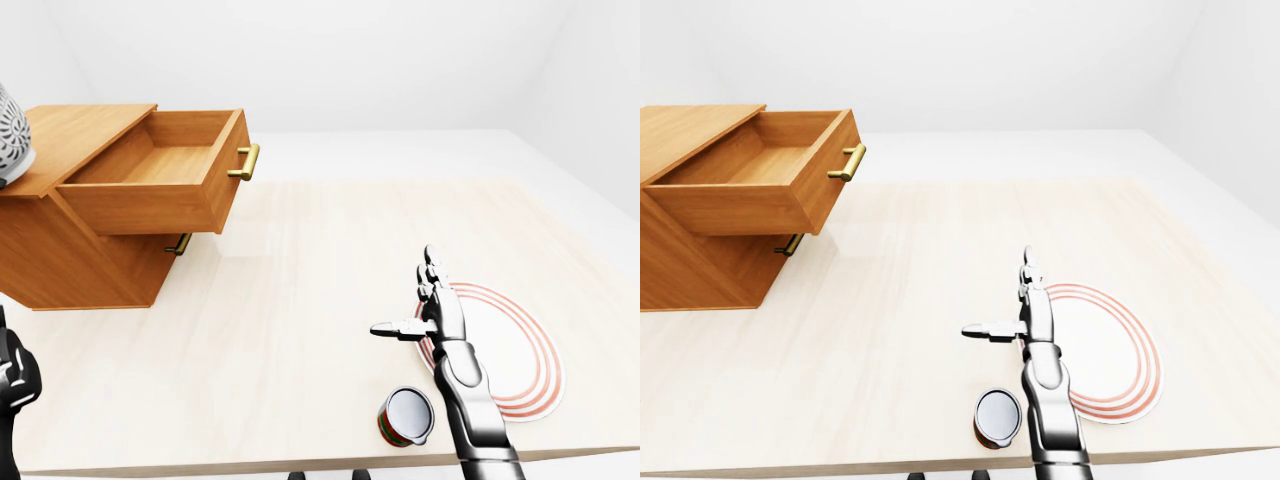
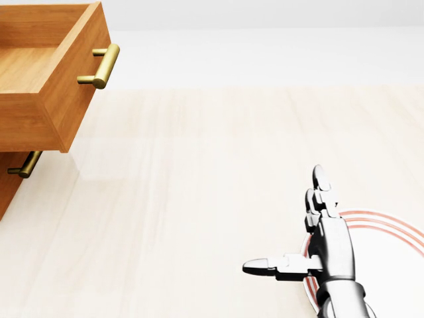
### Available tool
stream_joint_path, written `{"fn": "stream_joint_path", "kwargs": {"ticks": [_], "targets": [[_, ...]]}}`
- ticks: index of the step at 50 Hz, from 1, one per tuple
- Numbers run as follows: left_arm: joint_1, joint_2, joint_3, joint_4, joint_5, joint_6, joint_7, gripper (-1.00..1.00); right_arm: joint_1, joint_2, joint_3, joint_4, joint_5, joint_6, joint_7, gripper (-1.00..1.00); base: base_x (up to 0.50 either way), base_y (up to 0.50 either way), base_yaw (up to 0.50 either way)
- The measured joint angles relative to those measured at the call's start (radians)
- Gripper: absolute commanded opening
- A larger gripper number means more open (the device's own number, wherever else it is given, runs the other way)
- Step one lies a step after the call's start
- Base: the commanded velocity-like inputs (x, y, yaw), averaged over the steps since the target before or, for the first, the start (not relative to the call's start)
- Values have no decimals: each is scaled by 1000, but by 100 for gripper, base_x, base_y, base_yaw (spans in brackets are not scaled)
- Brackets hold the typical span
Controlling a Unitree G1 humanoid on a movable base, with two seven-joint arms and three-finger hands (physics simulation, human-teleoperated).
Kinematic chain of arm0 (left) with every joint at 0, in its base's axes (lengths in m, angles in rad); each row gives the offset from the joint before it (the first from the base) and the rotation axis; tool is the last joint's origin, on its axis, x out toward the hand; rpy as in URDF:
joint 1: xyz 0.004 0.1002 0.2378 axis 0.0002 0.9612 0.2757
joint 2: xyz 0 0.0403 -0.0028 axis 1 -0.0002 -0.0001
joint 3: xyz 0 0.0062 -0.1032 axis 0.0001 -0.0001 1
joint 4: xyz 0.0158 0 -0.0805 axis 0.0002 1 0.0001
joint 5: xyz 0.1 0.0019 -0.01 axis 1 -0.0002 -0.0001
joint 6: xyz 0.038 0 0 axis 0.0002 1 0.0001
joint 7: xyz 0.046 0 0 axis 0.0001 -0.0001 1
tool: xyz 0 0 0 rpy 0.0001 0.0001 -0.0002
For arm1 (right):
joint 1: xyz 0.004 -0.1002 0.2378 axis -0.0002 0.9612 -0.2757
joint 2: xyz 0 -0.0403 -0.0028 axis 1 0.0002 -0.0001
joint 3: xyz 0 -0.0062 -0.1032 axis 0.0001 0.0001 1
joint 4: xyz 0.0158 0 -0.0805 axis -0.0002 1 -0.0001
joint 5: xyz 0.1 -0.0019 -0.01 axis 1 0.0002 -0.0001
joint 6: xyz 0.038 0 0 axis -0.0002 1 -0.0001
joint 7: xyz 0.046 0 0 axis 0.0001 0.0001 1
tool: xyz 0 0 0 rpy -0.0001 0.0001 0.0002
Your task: Put the bowl on top of the cabinet.
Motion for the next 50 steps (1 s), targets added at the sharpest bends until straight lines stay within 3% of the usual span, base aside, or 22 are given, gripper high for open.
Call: {"fn": "stream_joint_path", "kwargs": {"ticks": [27, 50], "targets": [[-39, -7, -40, 39, 109, 0, 0, -88, -21, -5, -10, 46, 2, -14, -7, 100, 0, 0, 0], [-51, -10, -42, 52, 140, 0, 0, -89, -35, -7, -10, 79, -3, -27, -13, 100, 0, 0, 0]]}}
